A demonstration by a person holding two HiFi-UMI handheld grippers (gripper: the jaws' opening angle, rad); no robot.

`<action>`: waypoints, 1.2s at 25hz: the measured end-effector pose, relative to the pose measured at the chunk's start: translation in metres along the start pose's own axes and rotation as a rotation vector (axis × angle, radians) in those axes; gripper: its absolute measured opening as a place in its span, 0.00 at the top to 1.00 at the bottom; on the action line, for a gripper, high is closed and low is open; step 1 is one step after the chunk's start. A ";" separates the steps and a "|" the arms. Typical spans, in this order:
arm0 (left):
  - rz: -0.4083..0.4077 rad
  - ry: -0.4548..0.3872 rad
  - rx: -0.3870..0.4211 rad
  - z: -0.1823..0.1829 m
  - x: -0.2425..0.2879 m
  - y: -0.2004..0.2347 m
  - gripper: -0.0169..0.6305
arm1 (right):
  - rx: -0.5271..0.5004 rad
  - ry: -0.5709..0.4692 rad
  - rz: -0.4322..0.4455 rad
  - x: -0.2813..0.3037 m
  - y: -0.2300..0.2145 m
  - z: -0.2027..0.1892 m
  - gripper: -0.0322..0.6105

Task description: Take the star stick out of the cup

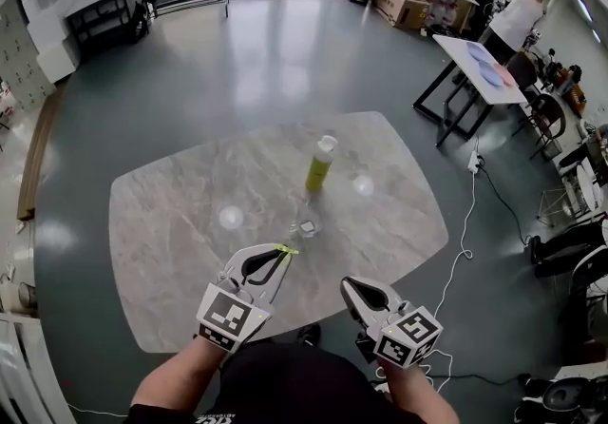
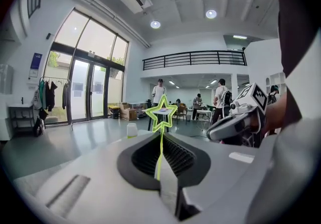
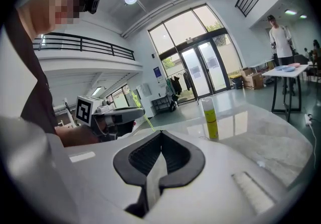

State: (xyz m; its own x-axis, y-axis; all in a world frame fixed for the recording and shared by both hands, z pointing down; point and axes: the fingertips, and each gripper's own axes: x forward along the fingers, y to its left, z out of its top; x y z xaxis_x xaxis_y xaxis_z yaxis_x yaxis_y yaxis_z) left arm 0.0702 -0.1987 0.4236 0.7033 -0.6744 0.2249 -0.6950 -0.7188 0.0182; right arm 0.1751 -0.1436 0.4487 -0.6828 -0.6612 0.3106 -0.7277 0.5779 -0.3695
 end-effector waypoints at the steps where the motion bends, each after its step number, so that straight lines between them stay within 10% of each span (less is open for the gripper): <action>1: 0.002 0.001 -0.002 -0.005 -0.001 0.000 0.95 | -0.003 0.002 -0.001 0.000 0.000 0.000 0.93; 30: -0.064 0.162 -0.098 -0.116 0.031 -0.004 0.95 | -0.031 0.065 -0.067 -0.003 0.017 -0.010 0.93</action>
State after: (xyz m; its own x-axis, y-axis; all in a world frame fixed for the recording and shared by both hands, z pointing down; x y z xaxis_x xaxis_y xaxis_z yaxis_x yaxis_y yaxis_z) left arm 0.0774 -0.1974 0.5437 0.7190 -0.5859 0.3738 -0.6661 -0.7344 0.1303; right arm 0.1642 -0.1271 0.4504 -0.6349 -0.6669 0.3901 -0.7726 0.5488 -0.3192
